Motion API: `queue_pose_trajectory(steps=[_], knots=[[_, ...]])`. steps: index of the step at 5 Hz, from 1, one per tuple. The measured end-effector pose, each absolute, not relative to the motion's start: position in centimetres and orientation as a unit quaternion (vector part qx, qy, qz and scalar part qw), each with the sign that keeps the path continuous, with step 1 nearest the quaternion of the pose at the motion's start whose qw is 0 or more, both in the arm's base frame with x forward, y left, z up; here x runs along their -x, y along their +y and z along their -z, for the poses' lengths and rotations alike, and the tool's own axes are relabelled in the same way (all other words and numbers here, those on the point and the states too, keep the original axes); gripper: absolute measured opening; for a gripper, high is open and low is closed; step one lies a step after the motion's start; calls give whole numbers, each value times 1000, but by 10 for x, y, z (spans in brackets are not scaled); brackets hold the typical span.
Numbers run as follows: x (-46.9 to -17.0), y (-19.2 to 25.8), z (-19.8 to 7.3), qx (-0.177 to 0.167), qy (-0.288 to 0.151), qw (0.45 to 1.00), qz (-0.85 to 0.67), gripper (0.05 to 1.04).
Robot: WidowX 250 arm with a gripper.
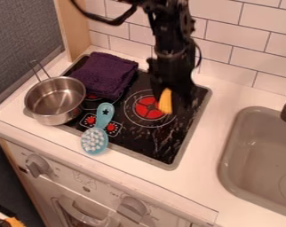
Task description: Move the yellow object to the upper right side of the burner
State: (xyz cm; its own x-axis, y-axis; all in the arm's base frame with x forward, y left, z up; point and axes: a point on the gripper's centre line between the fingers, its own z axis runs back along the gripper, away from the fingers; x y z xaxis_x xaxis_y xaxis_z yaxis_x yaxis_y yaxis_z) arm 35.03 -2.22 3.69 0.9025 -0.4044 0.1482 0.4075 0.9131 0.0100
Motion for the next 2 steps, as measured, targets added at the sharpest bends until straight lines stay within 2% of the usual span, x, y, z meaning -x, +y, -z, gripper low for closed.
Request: queue_pose_trajectory(steps=[1,2], knots=[[-388,-19,-16,12,-55,984,168,658],[-421,-13,-9,0,-56,989,134,658]])
